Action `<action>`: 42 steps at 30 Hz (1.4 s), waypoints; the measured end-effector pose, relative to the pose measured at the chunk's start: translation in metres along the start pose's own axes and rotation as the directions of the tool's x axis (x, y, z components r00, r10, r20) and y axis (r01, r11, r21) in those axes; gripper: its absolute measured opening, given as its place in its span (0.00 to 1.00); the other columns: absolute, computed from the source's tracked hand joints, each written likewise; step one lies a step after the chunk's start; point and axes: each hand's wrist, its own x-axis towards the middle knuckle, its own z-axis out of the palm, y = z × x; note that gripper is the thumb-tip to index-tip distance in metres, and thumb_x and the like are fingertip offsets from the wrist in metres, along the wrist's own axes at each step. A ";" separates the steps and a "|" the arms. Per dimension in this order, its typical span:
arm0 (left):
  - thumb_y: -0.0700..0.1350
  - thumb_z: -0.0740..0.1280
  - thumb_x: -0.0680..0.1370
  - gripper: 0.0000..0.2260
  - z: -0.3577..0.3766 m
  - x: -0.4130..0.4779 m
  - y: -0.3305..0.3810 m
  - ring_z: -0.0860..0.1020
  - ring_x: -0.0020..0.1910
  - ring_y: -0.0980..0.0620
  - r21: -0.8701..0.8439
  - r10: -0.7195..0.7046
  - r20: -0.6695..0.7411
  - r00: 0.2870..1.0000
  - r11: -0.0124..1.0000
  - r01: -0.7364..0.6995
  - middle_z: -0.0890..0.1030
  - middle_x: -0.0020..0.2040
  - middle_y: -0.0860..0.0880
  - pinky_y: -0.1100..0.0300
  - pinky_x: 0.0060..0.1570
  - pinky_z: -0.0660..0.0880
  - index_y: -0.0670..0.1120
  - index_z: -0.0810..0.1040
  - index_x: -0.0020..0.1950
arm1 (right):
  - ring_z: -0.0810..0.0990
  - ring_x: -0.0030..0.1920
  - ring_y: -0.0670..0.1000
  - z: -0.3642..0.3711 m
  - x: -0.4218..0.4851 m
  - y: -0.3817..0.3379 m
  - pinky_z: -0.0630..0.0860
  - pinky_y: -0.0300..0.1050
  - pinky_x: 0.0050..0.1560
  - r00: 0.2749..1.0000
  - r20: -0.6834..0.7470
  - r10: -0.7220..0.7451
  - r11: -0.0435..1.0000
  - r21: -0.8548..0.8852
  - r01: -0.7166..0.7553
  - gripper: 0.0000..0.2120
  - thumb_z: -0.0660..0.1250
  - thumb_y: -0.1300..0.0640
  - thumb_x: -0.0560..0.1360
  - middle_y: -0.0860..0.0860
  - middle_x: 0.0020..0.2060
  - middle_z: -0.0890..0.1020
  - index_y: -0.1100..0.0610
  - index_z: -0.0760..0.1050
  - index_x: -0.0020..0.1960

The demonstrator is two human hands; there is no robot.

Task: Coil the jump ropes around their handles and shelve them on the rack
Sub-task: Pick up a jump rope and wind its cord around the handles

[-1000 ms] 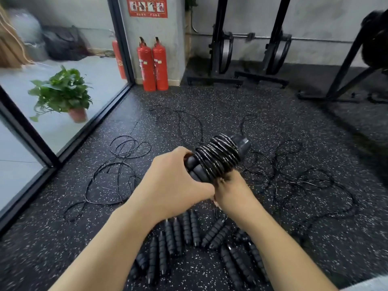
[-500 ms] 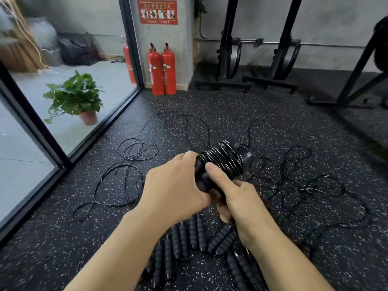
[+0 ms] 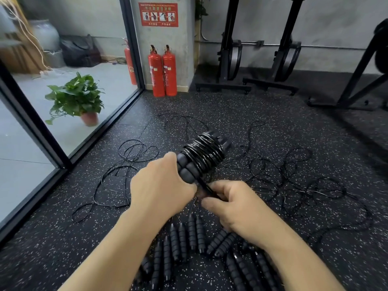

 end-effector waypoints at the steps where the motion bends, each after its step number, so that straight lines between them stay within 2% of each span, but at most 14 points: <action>1: 0.55 0.67 0.71 0.11 0.001 0.000 -0.001 0.79 0.46 0.44 0.009 0.001 0.002 1.000 1.000 -0.001 0.77 0.42 0.54 0.57 0.39 0.68 0.51 0.69 0.45 | 0.67 0.23 0.44 0.000 0.000 0.002 0.66 0.43 0.28 1.000 -0.004 -0.013 0.994 -0.108 0.012 0.04 0.64 0.56 0.78 0.44 0.24 0.71 0.56 0.77 0.49; 3: 0.55 0.66 0.71 0.11 0.002 0.001 -0.003 0.79 0.46 0.44 0.035 0.003 -0.006 1.000 0.999 -0.002 0.77 0.42 0.53 0.57 0.38 0.67 0.51 0.68 0.45 | 0.74 0.30 0.48 0.001 -0.003 0.003 0.74 0.50 0.36 0.999 -0.034 -0.027 0.935 -0.354 0.013 0.08 0.59 0.50 0.79 0.45 0.28 0.75 0.52 0.74 0.51; 6: 0.55 0.65 0.72 0.11 0.002 0.003 -0.006 0.78 0.44 0.43 0.099 -0.012 -0.016 1.000 0.995 0.014 0.76 0.41 0.53 0.56 0.38 0.66 0.51 0.69 0.46 | 0.78 0.42 0.51 0.001 -0.019 -0.008 0.75 0.50 0.48 0.995 -0.091 -0.031 0.780 -0.625 -0.033 0.13 0.52 0.44 0.82 0.45 0.39 0.78 0.49 0.71 0.51; 11: 0.55 0.64 0.75 0.10 0.007 -0.001 0.001 0.80 0.49 0.45 0.233 0.063 0.009 0.998 0.971 -0.064 0.77 0.45 0.52 0.56 0.36 0.62 0.52 0.67 0.48 | 0.76 0.39 0.52 0.002 -0.032 -0.029 0.74 0.49 0.45 0.974 -0.168 -0.150 0.683 -0.730 -0.021 0.20 0.47 0.41 0.81 0.47 0.35 0.75 0.52 0.64 0.38; 15: 0.55 0.66 0.75 0.12 0.010 -0.006 0.008 0.80 0.48 0.48 0.353 0.197 0.092 0.976 0.910 -0.217 0.75 0.46 0.53 0.57 0.30 0.58 0.54 0.65 0.50 | 0.71 0.36 0.52 -0.008 -0.027 -0.031 0.72 0.48 0.41 0.956 -0.171 -0.237 0.668 -0.743 0.033 0.21 0.54 0.42 0.80 0.47 0.30 0.71 0.54 0.64 0.34; 19: 0.52 0.65 0.75 0.11 0.010 -0.012 0.014 0.78 0.52 0.49 0.346 0.393 0.242 0.887 0.819 -0.457 0.68 0.45 0.53 0.57 0.30 0.59 0.56 0.65 0.54 | 0.74 0.37 0.50 -0.027 -0.016 -0.028 0.74 0.47 0.43 0.973 -0.114 -0.202 0.705 -0.707 0.064 0.16 0.64 0.41 0.76 0.46 0.29 0.74 0.51 0.74 0.37; 22: 0.51 0.64 0.76 0.12 0.006 -0.011 0.011 0.75 0.56 0.50 0.256 0.483 0.343 0.805 0.777 -0.575 0.69 0.49 0.55 0.56 0.41 0.70 0.58 0.66 0.57 | 0.73 0.31 0.45 -0.034 -0.005 -0.016 0.74 0.47 0.41 0.985 -0.063 -0.159 0.809 -0.580 0.094 0.15 0.72 0.42 0.70 0.46 0.25 0.75 0.52 0.78 0.35; 25: 0.51 0.63 0.75 0.09 0.002 -0.013 0.008 0.73 0.56 0.52 0.154 0.532 0.426 0.732 0.754 -0.638 0.67 0.47 0.57 0.54 0.49 0.74 0.59 0.65 0.52 | 0.70 0.28 0.44 -0.039 0.002 -0.008 0.70 0.45 0.35 0.989 -0.038 -0.146 0.872 -0.478 0.111 0.15 0.78 0.43 0.62 0.45 0.23 0.74 0.52 0.78 0.31; 29: 0.48 0.66 0.72 0.10 -0.002 -0.018 0.009 0.75 0.49 0.54 0.009 0.549 0.489 0.678 0.774 -0.633 0.72 0.45 0.56 0.53 0.49 0.76 0.57 0.64 0.44 | 0.65 0.25 0.46 -0.045 0.004 -0.004 0.62 0.38 0.27 0.989 0.051 -0.139 0.970 -0.192 0.147 0.17 0.81 0.52 0.62 0.49 0.22 0.70 0.60 0.74 0.29; 32: 0.47 0.67 0.71 0.09 -0.006 -0.018 0.011 0.75 0.43 0.56 -0.116 0.567 0.517 0.641 0.789 -0.604 0.74 0.44 0.56 0.55 0.46 0.76 0.55 0.68 0.45 | 0.61 0.27 0.50 -0.047 0.008 0.005 0.56 0.41 0.28 0.988 0.015 -0.153 0.988 -0.029 0.154 0.26 0.77 0.50 0.61 0.56 0.25 0.67 0.71 0.69 0.32; 36: 0.45 0.68 0.70 0.09 -0.010 -0.019 0.010 0.75 0.43 0.58 -0.237 0.600 0.513 0.613 0.786 -0.571 0.75 0.44 0.57 0.56 0.45 0.75 0.55 0.69 0.42 | 0.57 0.24 0.46 -0.043 0.015 0.013 0.54 0.41 0.27 0.988 -0.042 -0.151 0.985 0.078 0.154 0.22 0.73 0.47 0.65 0.50 0.22 0.64 0.57 0.65 0.25; 38: 0.45 0.68 0.70 0.11 -0.009 -0.021 0.011 0.75 0.43 0.57 -0.254 0.619 0.508 0.599 0.772 -0.583 0.74 0.43 0.57 0.55 0.46 0.75 0.58 0.67 0.40 | 0.56 0.23 0.46 -0.040 0.016 0.012 0.57 0.39 0.26 0.985 -0.066 -0.157 0.981 0.101 0.163 0.23 0.70 0.44 0.66 0.48 0.21 0.63 0.55 0.64 0.24; 40: 0.45 0.68 0.70 0.14 -0.005 -0.024 0.012 0.73 0.43 0.56 -0.256 0.635 0.514 0.577 0.755 -0.604 0.73 0.41 0.57 0.56 0.47 0.74 0.62 0.66 0.38 | 0.57 0.22 0.46 -0.038 0.016 0.008 0.68 0.37 0.30 0.986 -0.079 -0.148 0.983 0.099 0.156 0.25 0.67 0.41 0.67 0.54 0.22 0.64 0.57 0.64 0.24; 42: 0.44 0.68 0.69 0.16 -0.005 -0.026 0.014 0.72 0.42 0.57 -0.280 0.638 0.523 0.565 0.755 -0.593 0.72 0.41 0.57 0.58 0.46 0.73 0.63 0.65 0.37 | 0.57 0.22 0.46 -0.036 0.017 0.010 0.76 0.48 0.36 0.986 -0.099 -0.134 0.986 0.089 0.143 0.25 0.66 0.38 0.67 0.57 0.24 0.65 0.53 0.65 0.22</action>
